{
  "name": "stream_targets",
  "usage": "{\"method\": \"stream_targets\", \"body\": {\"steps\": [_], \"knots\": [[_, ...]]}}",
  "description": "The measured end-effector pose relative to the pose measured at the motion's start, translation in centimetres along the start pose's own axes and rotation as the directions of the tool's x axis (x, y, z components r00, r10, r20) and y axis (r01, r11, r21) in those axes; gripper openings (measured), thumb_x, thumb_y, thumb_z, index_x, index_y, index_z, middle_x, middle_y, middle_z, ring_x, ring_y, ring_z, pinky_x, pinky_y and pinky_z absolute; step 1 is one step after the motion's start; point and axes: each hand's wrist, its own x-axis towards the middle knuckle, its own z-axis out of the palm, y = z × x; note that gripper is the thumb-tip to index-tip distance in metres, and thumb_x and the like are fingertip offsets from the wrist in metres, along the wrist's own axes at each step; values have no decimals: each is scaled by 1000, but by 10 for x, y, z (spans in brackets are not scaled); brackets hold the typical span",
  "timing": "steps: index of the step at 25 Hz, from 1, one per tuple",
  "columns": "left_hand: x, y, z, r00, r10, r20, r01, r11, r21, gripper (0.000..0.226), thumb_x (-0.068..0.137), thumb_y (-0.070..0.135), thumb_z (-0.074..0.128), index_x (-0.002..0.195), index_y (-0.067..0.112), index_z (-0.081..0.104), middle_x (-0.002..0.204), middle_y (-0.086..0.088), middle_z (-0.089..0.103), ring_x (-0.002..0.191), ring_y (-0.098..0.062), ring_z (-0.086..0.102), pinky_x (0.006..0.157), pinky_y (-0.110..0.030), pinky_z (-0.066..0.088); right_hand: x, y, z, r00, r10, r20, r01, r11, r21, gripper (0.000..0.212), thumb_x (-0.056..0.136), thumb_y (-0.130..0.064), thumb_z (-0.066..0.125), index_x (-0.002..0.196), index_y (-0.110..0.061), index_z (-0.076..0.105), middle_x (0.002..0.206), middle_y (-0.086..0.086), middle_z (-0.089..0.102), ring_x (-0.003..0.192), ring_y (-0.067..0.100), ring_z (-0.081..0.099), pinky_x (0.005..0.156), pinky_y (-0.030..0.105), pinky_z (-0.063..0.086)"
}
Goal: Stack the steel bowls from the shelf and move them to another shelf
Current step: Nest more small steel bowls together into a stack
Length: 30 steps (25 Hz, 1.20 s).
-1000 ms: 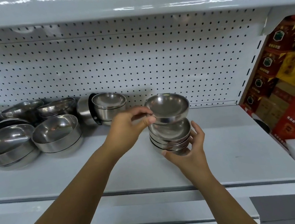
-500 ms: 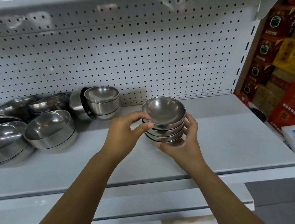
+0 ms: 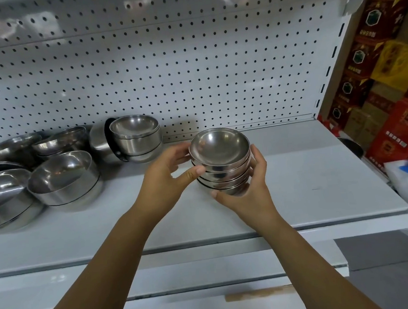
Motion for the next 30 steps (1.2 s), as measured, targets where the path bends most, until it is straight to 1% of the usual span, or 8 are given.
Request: {"method": "stream_targets", "body": {"steps": [5, 7, 12, 15, 18, 22, 26, 30], "knots": [[22, -7, -20, 952, -66, -297, 104, 988, 115, 41, 89, 39, 75, 126, 22, 66, 122, 9, 67, 111, -6, 59, 93, -19, 46, 3, 5, 4, 1000, -16, -26, 15, 999, -49, 134, 60, -39, 99, 160, -45, 11, 162, -16, 31, 150, 9, 38, 120, 43, 43], [44, -18, -32, 927, -50, -372, 135, 969, 208, 41, 90, 40, 75, 124, 18, 68, 124, 1, 67, 114, -13, 59, 95, -28, 49, 3, 5, 4, 999, -18, -26, 17, 999, -48, 133, 60, -40, 99, 160, -46, 11, 162, -16, 31, 150, 10, 38, 120, 44, 43], [97, -47, -53, 938, -55, -343, 222, 853, 472, 38, 88, 38, 72, 119, 16, 73, 119, -8, 72, 117, -32, 63, 105, -48, 46, 5, 5, 4, 1000, -15, -18, 14, 999, -38, 131, 60, -31, 101, 160, -44, 16, 159, -19, 38, 147, 9, 43, 117, 45, 46], [108, -51, -53, 944, 25, -330, 189, 777, 601, 27, 93, 34, 67, 89, 9, 78, 88, -14, 75, 91, -36, 67, 88, -41, 46, 7, 6, 5, 1000, -12, -13, 11, 999, -43, 130, 60, -29, 102, 159, -45, 18, 158, -19, 41, 146, 11, 46, 116, 44, 47], [112, -53, -53, 949, 11, -316, 185, 790, 585, 36, 96, 27, 64, 72, 1, 72, 71, -20, 70, 72, -39, 64, 69, -33, 36, 8, 7, 5, 1000, -12, -15, 12, 999, -32, 130, 58, -33, 101, 158, -48, 19, 157, -20, 42, 145, 11, 47, 116, 44, 47], [112, -52, -56, 947, -16, -321, 200, 812, 549, 38, 96, 25, 66, 71, -4, 69, 69, -23, 68, 61, -28, 51, 66, -38, 44, 9, 7, 5, 1000, -16, -7, 16, 1000, -25, 129, 58, -32, 101, 157, -47, 21, 156, -20, 44, 144, 12, 49, 115, 45, 48], [110, -52, -61, 943, -20, -332, 187, 857, 481, 40, 94, 22, 70, 57, 16, 57, 54, 0, 54, 57, -21, 48, 58, -29, 35, 8, 7, 4, 1000, -18, -3, 18, 1000, -9, 128, 60, -23, 102, 157, -46, 22, 154, -23, 44, 142, 8, 49, 114, 42, 49], [113, -48, -65, 933, -15, -359, 172, 896, 410, 22, 93, 23, 70, 79, 6, 72, 72, -6, 67, 74, -27, 61, 61, -29, 36, 8, 6, 3, 1000, -25, -4, 25, 1000, -5, 126, 62, -17, 102, 156, -46, 24, 151, -26, 46, 140, 7, 51, 113, 40, 50]]}}
